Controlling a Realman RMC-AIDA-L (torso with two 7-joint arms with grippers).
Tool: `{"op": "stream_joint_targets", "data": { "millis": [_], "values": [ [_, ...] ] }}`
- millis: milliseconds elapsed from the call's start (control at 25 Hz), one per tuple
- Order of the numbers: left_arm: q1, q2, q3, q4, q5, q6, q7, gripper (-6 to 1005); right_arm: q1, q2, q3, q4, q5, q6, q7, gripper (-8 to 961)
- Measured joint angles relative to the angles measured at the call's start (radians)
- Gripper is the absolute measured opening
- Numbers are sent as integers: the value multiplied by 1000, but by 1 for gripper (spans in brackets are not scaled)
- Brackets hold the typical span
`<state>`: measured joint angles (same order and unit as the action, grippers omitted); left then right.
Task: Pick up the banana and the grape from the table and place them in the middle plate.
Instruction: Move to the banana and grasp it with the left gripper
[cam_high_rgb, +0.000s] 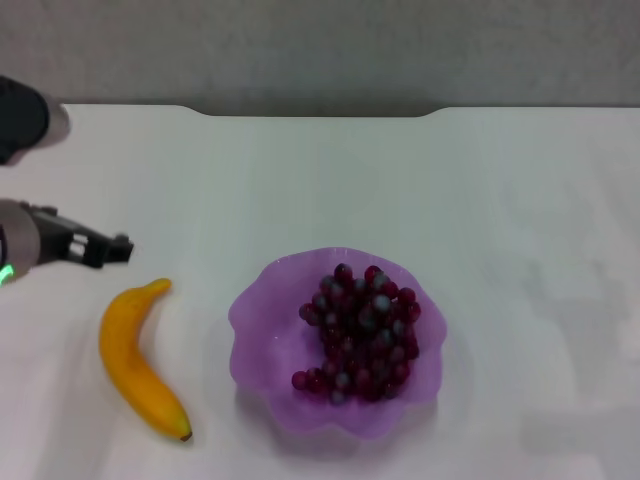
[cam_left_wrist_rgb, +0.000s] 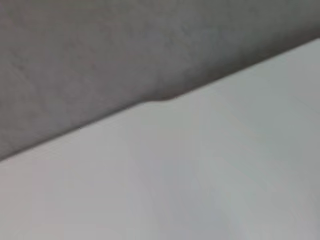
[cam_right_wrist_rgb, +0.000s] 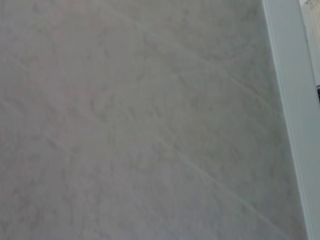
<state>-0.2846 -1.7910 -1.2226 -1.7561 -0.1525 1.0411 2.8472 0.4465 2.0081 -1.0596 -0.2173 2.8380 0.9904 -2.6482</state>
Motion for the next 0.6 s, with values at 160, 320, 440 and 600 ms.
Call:
{"op": "stream_joint_targets", "data": {
  "millis": [160,320,440,600],
  "values": [
    [-10,-6,38,13,1,59,-1,859,2,0,0,4,0,7,1,877],
    [-32,-32,53,67,11,74,-1,855,3,1,0,5,0,8,2,877],
    [-46,-55,53,104,12,73,-2,852,3,1,-1,6,0,8,2,877],
    [-56,-85,56,139,7,89,-2,848,4,2,-2,7,0,9,2,878]
  ]
}}
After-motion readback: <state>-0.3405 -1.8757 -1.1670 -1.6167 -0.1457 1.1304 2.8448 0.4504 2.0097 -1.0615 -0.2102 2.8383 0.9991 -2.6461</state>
